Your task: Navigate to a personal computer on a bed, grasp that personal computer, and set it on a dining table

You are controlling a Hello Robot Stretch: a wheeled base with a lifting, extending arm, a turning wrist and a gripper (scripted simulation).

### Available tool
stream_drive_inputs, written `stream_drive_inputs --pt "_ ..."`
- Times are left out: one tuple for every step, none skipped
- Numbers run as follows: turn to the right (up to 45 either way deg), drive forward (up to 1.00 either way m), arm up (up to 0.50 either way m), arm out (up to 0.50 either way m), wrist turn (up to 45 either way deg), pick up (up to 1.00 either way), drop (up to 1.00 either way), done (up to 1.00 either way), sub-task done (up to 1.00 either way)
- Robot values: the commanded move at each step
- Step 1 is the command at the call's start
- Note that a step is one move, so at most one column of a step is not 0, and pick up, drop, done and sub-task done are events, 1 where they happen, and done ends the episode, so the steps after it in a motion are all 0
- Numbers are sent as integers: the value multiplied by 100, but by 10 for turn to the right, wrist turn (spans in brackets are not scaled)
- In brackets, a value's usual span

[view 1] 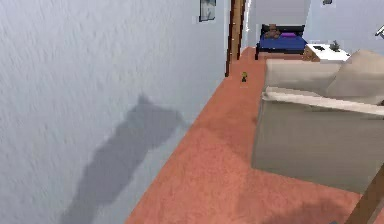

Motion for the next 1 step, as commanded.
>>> stream_drive_inputs --pt "0 100 0 0 0 0 0 0 0"
